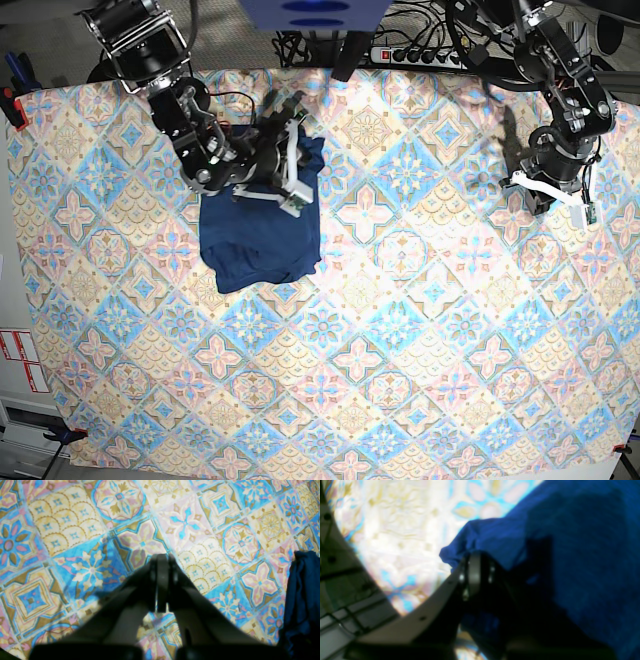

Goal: Fold the T-shirt properly
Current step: 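Drag the folded bundle across the cloth with the right gripper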

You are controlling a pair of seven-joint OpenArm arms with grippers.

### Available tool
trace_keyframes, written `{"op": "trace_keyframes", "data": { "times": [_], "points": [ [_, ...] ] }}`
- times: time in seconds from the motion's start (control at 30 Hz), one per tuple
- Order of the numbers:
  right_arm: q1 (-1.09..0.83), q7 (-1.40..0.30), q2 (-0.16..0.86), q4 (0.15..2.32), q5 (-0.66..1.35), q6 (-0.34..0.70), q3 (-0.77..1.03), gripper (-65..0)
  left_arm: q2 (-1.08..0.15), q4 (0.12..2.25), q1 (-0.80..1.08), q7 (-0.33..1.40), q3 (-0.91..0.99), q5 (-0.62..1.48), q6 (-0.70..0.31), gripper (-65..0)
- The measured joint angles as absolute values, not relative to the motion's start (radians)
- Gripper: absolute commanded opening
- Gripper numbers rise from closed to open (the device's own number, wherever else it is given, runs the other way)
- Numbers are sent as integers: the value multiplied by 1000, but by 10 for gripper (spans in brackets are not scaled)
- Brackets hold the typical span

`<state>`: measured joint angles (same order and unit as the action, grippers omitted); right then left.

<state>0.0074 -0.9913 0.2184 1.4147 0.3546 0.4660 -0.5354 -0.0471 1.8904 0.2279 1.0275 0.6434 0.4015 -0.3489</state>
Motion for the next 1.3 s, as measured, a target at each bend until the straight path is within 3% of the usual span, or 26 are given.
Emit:
{"op": "trace_keyframes", "data": {
  "times": [0.33, 0.7, 0.93, 1.3],
  "points": [
    [23, -969, 217, 1327, 385, 490, -364, -615, -47, 1890, 229, 1028, 643, 402, -348, -650],
    [94, -858, 244, 1207, 403, 497, -348, -615, -47, 1890, 233, 1028, 643, 401, -348, -650],
    [108, -854, 305, 1214, 375, 478, -346, -615, -47, 1890, 233, 1028, 643, 402, -349, -650],
    [88, -882, 311, 1259, 348, 462, -346, -615, -47, 1890, 233, 1028, 643, 402, -349, -650]
  ]
}}
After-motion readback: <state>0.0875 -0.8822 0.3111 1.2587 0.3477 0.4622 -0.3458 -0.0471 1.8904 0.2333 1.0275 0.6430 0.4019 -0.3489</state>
